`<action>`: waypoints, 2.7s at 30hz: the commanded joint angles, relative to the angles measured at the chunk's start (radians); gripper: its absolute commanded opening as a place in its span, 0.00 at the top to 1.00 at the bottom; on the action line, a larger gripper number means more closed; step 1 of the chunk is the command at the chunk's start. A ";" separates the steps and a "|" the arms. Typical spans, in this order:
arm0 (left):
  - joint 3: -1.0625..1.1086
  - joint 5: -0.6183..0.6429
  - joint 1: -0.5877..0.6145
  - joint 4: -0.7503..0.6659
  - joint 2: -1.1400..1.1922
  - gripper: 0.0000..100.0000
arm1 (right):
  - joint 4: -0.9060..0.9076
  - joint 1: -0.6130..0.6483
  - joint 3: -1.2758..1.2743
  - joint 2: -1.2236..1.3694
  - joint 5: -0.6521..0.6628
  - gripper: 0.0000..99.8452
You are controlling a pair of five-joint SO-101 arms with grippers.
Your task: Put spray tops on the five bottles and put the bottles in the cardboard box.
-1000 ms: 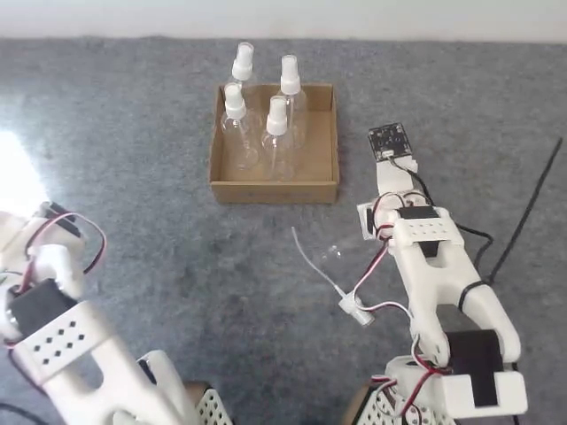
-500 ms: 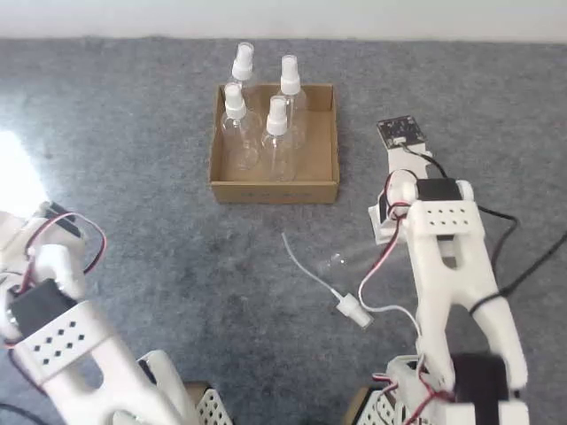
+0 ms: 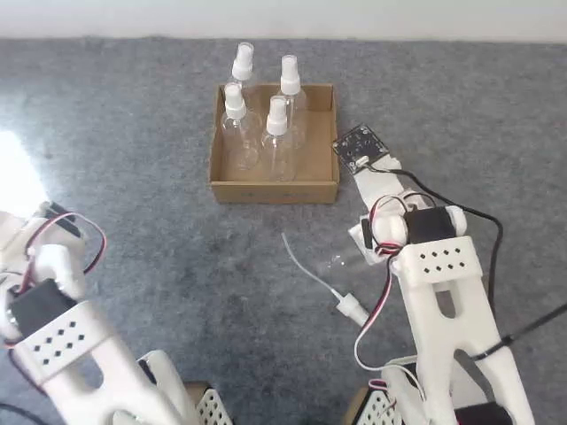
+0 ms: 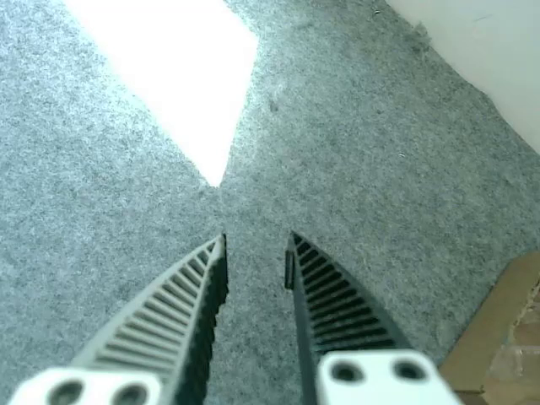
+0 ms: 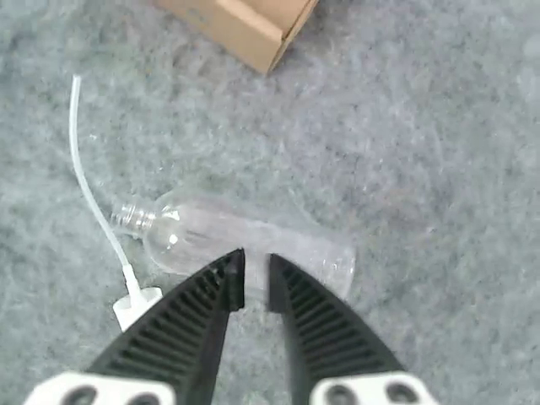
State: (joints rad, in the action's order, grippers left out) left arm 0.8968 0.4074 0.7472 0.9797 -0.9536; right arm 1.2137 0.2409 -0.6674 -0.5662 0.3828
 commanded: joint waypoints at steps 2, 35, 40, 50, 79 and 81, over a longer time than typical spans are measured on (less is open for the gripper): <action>-0.004 0.006 -0.003 -0.029 -0.020 0.89 | 0.035 0.018 0.006 -0.051 0.021 0.80; -0.002 0.006 -0.003 -0.029 -0.020 0.89 | 0.124 0.186 0.064 0.328 0.741 0.72; -0.002 0.006 -0.003 -0.029 -0.020 0.89 | 0.122 0.196 0.123 0.415 0.744 0.72; -0.001 0.006 -0.003 -0.029 -0.020 0.89 | 0.127 0.205 0.222 0.630 0.744 0.72; 0.016 0.006 -0.003 -0.051 -0.026 0.89 | 0.222 0.061 0.222 0.555 0.743 0.76; 0.016 0.006 -0.003 -0.051 -0.026 0.89 | 0.219 0.061 0.222 0.555 0.743 0.75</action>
State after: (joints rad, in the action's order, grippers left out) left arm 0.9214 0.4074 0.7472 0.9551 -0.9536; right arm 1.4223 0.3130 -0.4941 0.0552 1.1162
